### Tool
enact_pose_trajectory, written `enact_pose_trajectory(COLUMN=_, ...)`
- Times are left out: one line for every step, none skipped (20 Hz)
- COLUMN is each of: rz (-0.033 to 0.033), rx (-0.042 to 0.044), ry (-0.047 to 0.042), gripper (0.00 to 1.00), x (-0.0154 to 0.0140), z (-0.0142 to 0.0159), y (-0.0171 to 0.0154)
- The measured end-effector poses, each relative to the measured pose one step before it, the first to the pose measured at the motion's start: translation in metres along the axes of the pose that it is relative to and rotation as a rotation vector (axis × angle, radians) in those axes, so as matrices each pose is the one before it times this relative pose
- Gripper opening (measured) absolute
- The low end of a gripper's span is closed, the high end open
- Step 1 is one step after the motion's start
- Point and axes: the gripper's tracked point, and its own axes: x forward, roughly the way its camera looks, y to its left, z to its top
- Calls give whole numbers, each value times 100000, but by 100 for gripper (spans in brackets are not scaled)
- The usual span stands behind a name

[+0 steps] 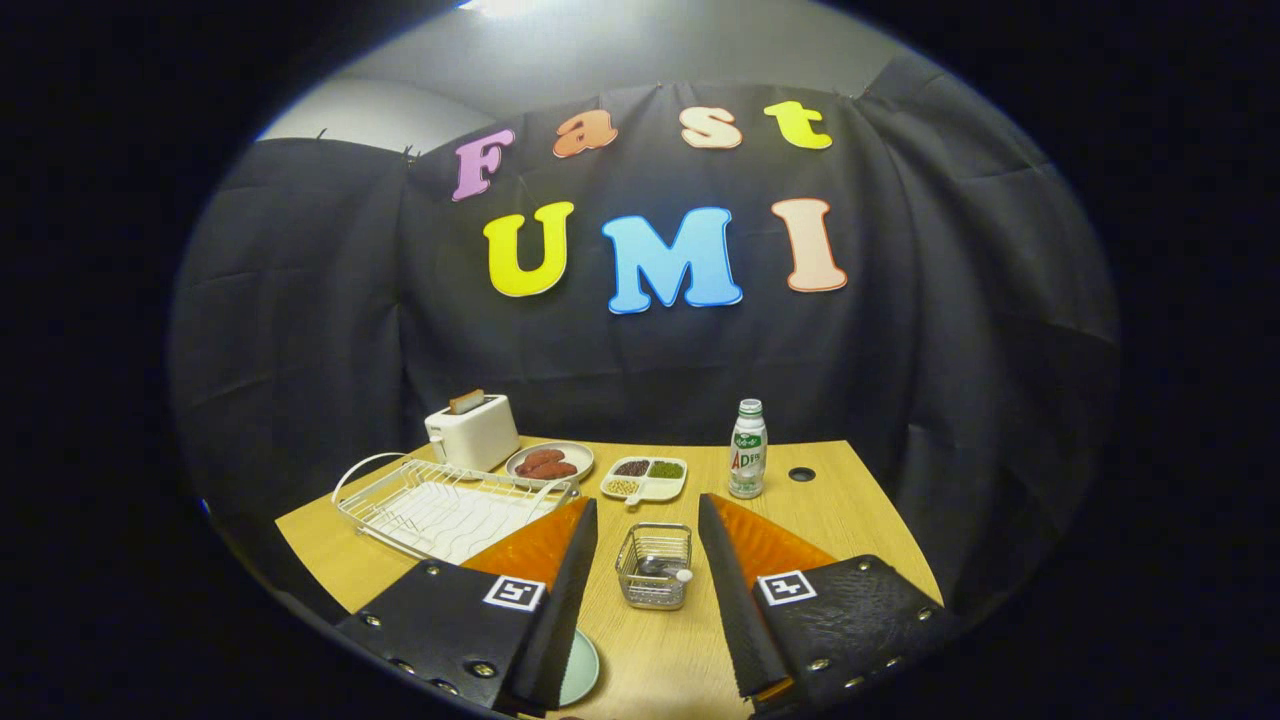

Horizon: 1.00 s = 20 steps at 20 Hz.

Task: Take the plate from the dish rack, then take the spoon from the basket and place it into the plate.

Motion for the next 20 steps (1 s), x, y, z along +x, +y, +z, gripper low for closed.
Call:
enact_pose_trajectory(rz=404, rx=-496, ry=-2204, gripper=63, x=142, z=-274, y=-242)
enact_pose_trajectory(rz=-5, rx=-688, ry=-1403, gripper=63, x=295, z=-461, y=-240)
enact_pose_trajectory(rz=264, rx=-230, ry=-758, gripper=63, x=300, z=-800, y=-277)
enact_pose_trajectory(rz=415, rx=447, ry=-439, gripper=63, x=739, z=-1022, y=-146)
enact_pose_trajectory(rz=-481, rx=398, ry=-325, gripper=63, x=451, z=-959, y=-236)
enact_pose_trajectory(rz=-1407, rx=81, ry=-496, gripper=63, x=699, z=-852, y=-497)
enact_pose_trajectory(rz=-1746, rx=-393, ry=-887, gripper=63, x=611, z=-888, y=-521)
enact_pose_trajectory(rz=-348, rx=-860, ry=-1320, gripper=63, x=715, z=-639, y=-117)
enact_pose_trajectory(rz=-282, rx=-594, ry=-992, gripper=63, x=690, z=-899, y=5)
enact_pose_trajectory(rz=-278, rx=-156, ry=-656, gripper=63, x=663, z=-703, y=67)
enact_pose_trajectory(rz=156, rx=275, ry=-632, gripper=63, x=598, z=-733, y=119)
enact_pose_trajectory(rz=-288, rx=-124, ry=-685, gripper=63, x=616, z=-524, y=100)
enact_pose_trajectory(rz=-15, rx=-774, ry=-1532, gripper=63, x=627, z=-391, y=-180)
enact_pose_trajectory(rz=-414, rx=-1197, ry=-1580, gripper=63, x=679, z=-431, y=-48)
enact_pose_trajectory(rz=190, rx=-920, ry=-315, gripper=57, x=671, z=-729, y=-48)
enact_pose_trajectory(rz=-189, rx=-558, ry=-32, gripper=56, x=700, z=-809, y=-26)
enact_pose_trajectory(rz=-566, rx=449, ry=-246, gripper=56, x=275, z=-316, y=-225)
enact_pose_trajectory(rz=48, rx=491, ry=-601, gripper=55, x=609, z=-414, y=8)
enact_pose_trajectory(rz=-370, rx=151, ry=-1447, gripper=53, x=-102, z=-10, y=-26)
enact_pose_trajectory(rz=1068, rx=295, ry=-691, gripper=42, x=49, z=199, y=271)
